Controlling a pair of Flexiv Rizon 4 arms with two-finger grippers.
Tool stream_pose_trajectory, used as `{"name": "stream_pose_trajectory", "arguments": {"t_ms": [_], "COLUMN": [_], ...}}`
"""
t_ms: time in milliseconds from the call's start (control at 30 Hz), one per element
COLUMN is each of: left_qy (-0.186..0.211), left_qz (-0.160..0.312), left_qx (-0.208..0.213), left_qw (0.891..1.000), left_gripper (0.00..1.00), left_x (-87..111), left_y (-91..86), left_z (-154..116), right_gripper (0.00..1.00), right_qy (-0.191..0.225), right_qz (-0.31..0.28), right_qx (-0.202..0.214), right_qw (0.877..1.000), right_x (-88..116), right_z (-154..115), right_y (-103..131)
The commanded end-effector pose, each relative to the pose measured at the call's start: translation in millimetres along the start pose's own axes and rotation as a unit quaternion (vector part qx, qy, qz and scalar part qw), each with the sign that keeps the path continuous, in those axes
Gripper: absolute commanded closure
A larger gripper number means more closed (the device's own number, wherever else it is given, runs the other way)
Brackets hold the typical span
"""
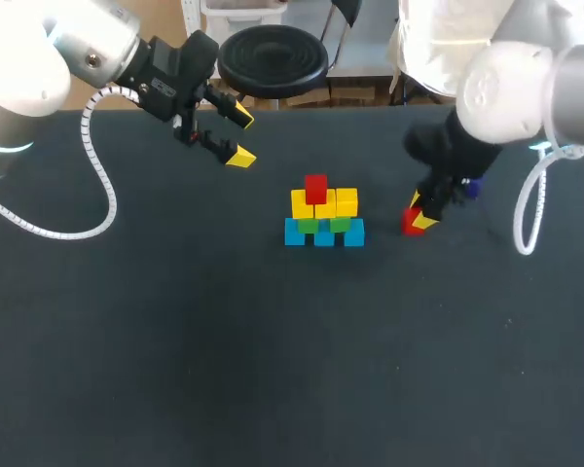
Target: Place the blue cubes, place green cubes on the blue cubes, place the yellow cubes on the green cubes, then place the red cubes on the yellow cubes, and place purple cube on the red cubes.
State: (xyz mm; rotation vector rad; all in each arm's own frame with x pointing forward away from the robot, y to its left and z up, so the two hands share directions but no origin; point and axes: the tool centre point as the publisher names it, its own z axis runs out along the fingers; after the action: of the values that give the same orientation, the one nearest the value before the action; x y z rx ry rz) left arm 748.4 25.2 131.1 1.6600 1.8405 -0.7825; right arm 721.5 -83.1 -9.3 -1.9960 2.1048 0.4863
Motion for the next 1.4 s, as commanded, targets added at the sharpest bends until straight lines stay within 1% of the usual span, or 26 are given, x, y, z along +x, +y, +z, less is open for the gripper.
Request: {"name": "stream_pose_trajectory", "arguments": {"t_ms": [33, 67, 100, 133, 167, 233, 333, 467, 533, 600, 700, 767, 900, 967, 1100, 1167, 1400], "left_qy": [0.001, 0.001, 0.001, 0.001, 0.001, 0.001, 0.001, 0.001, 0.001, 0.001, 0.001, 0.001, 0.001, 0.001, 0.001, 0.001, 0.001], "left_qz": [0.0, 0.0, 0.0, 0.0, 0.0, 0.0, 0.0, 0.0, 0.0, 0.0, 0.0, 0.0, 0.0, 0.0, 0.0, 0.0, 0.0], "left_qx": [0.001, 0.001, 0.001, 0.001, 0.001, 0.001, 0.001, 0.001, 0.001, 0.001, 0.001, 0.001, 0.001, 0.001, 0.001, 0.001, 0.001], "left_qw": [1.0, 1.0, 1.0, 1.0, 1.0, 1.0, 1.0, 1.0, 1.0, 1.0, 1.0, 1.0, 1.0, 1.0, 1.0, 1.0, 1.0], "left_gripper": [0.0, 0.0, 0.0, 0.0, 0.0, 0.0, 0.0, 0.0, 0.0, 0.0, 0.0, 0.0, 0.0, 0.0, 0.0, 0.0, 0.0], "left_x": [0.0, 0.0, 0.0, 0.0, 0.0, 0.0, 0.0, 0.0, 0.0, 0.0, 0.0, 0.0, 0.0, 0.0, 0.0, 0.0, 0.0], "left_y": [1.1, 1.1, 1.1, 1.1, 1.1, 1.1, 1.1, 1.1, 1.1, 1.1, 1.1, 1.1, 1.1, 1.1, 1.1, 1.1, 1.1], "left_z": [0, 0, 0, 0, 0, 0, 0, 0, 0, 0, 0, 0, 0, 0, 0, 0, 0], "right_gripper": [0.76, 0.73, 0.59, 0.09, 0.0, 0.0, 0.0, 0.0, 0.0, 0.0, 0.0, 0.0, 0.0, 0.0, 0.0, 0.0, 0.0], "right_qy": [0.0, -0.003, -0.004, -0.008, -0.018, -0.027, -0.062, -0.123, -0.175, -0.229, -0.267, -0.274, -0.284, -0.298, -0.3, -0.309, -0.306], "right_qz": [0.004, 0.005, 0.006, 0.01, 0.008, 0.011, 0.008, -0.008, -0.022, -0.045, -0.06, -0.059, -0.066, -0.067, -0.062, -0.062, -0.059], "right_qx": [0.038, 0.043, 0.042, 0.045, 0.052, 0.061, 0.069, 0.073, 0.078, 0.075, 0.06, 0.059, 0.06, 0.06, 0.057, 0.051, 0.04], "right_qw": [0.999, 0.999, 0.999, 0.999, 0.998, 0.998, 0.996, 0.99, 0.981, 0.969, 0.96, 0.958, 0.955, 0.95, 0.95, 0.948, 0.949], "right_x": [6, 7, 7, 8, 8, 8, 11, 13, 13, 13, 14, 13, 5, 2, -4, -5, -2], "right_z": [10, 9, 9, 7, 5, 1, -4, -15, -22, -28, -32, -34, -37, -38, -38, -38, -33], "right_y": [9, 9, 9, 9, 10, 11, 12, 14, 15, 15, 15, 15, 18, 20, 25, 28, 29]}}
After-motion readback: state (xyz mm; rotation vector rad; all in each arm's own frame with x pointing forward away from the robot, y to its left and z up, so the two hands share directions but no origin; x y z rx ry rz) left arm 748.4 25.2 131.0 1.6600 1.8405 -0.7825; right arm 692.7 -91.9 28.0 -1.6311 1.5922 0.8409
